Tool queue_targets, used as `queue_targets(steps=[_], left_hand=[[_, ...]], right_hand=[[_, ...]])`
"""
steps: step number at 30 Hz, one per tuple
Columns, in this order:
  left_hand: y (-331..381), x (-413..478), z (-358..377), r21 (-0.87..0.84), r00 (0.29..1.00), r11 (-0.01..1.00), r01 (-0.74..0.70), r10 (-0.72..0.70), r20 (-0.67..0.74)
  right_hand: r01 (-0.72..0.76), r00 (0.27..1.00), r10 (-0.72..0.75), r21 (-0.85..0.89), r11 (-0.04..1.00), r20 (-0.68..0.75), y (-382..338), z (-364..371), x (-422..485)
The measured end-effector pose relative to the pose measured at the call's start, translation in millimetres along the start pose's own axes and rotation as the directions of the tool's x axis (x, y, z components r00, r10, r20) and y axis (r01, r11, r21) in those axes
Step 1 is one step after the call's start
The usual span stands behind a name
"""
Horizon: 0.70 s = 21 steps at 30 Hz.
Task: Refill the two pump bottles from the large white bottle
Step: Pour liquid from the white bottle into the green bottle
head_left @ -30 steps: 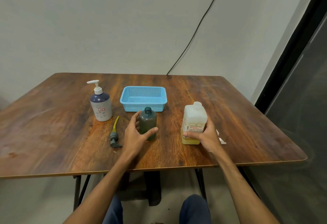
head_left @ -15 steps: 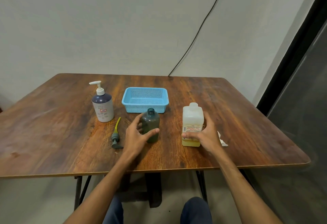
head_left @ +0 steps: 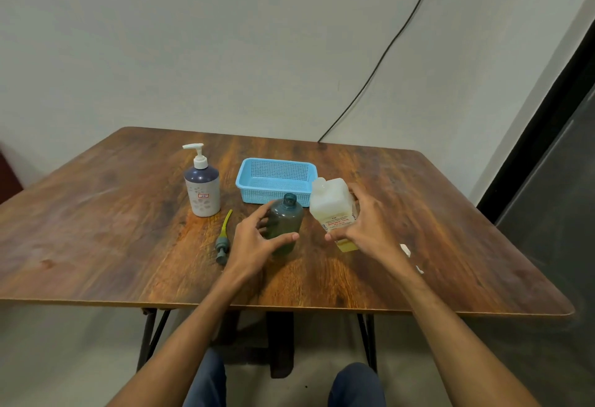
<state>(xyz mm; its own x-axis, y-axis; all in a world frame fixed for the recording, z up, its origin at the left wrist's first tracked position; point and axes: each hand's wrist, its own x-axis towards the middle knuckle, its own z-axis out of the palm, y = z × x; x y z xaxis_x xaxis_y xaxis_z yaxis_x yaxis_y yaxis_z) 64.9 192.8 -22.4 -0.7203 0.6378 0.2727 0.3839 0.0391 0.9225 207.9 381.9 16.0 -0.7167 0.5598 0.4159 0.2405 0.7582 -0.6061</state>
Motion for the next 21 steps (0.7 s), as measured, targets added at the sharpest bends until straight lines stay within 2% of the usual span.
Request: queue_targets(steps=[12, 21], left_hand=[[7, 2, -11, 0.062, 0.999, 0.997, -0.041, 0.042, -0.023], [8, 1, -15, 0.091, 0.999, 0.995, -0.041, 0.042, -0.013]], right_hand=[[0.139, 0.99, -0.13, -0.256, 0.956, 0.054, -17, -9, 17], [0.189, 0.981, -0.164, -0.343, 0.92, 0.103, -23, -12, 24]])
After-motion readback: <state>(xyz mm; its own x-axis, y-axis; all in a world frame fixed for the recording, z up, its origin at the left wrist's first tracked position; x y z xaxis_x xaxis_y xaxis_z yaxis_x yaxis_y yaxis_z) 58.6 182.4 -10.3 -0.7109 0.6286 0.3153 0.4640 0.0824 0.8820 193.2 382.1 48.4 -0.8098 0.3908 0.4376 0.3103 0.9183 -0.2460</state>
